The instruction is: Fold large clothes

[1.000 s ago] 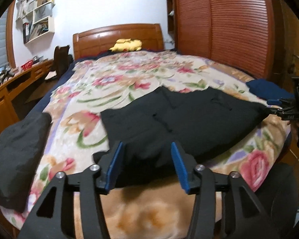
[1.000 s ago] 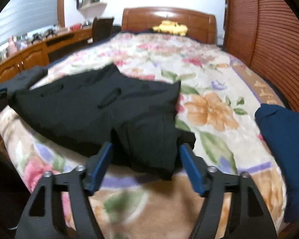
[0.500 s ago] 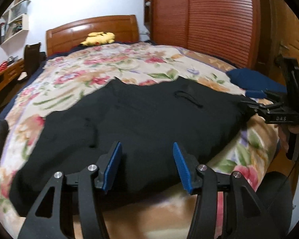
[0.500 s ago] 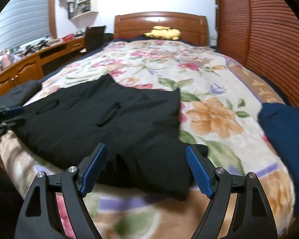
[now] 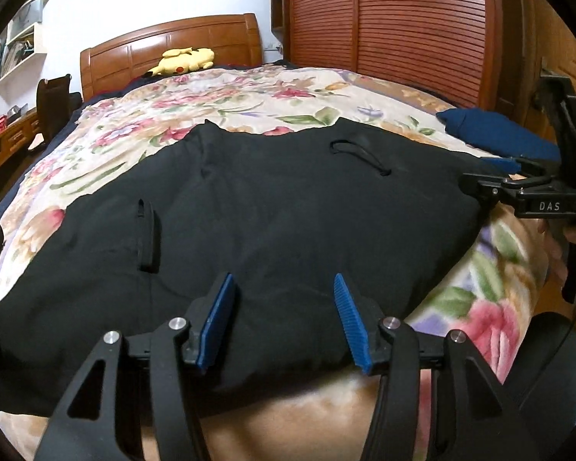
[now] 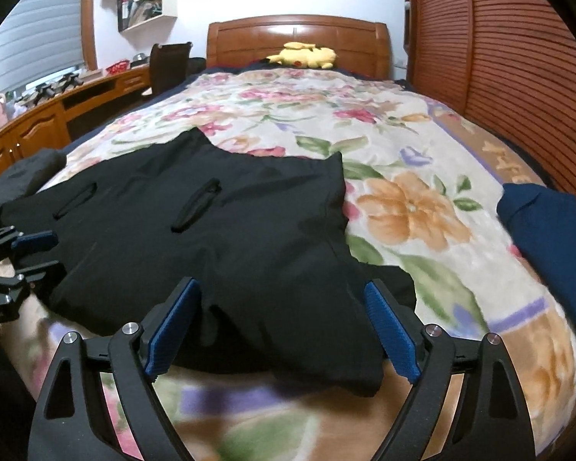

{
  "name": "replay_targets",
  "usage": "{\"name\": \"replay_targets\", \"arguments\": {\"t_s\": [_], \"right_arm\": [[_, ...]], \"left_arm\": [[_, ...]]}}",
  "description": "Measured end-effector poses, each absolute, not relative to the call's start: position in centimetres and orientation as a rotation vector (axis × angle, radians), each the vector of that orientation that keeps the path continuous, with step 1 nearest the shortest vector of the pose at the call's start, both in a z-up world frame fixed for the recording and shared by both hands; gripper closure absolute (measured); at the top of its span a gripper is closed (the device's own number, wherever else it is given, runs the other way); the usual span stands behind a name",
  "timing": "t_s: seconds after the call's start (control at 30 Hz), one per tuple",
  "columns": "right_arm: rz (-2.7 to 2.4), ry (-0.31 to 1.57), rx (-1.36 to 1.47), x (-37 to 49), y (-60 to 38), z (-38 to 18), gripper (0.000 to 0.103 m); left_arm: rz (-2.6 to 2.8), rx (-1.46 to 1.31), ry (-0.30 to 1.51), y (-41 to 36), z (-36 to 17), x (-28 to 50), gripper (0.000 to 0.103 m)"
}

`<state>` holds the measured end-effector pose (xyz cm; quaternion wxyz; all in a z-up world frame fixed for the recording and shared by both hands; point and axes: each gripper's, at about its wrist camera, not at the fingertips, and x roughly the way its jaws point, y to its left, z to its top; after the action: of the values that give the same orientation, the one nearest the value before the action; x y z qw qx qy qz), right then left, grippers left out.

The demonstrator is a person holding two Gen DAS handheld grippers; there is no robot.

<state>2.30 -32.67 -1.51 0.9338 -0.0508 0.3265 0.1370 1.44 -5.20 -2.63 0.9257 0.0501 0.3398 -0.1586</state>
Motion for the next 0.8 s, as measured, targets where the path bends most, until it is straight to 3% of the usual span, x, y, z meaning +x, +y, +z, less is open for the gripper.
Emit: {"name": "replay_targets", "arguments": {"t_s": [0.8], "right_arm": [[0.180, 0.781, 0.021, 3.6, -34.0, -3.7, 0.003]], "left_arm": [[-0.336, 0.096, 0.670, -4.7, -3.2, 0.9, 0.049]]}}
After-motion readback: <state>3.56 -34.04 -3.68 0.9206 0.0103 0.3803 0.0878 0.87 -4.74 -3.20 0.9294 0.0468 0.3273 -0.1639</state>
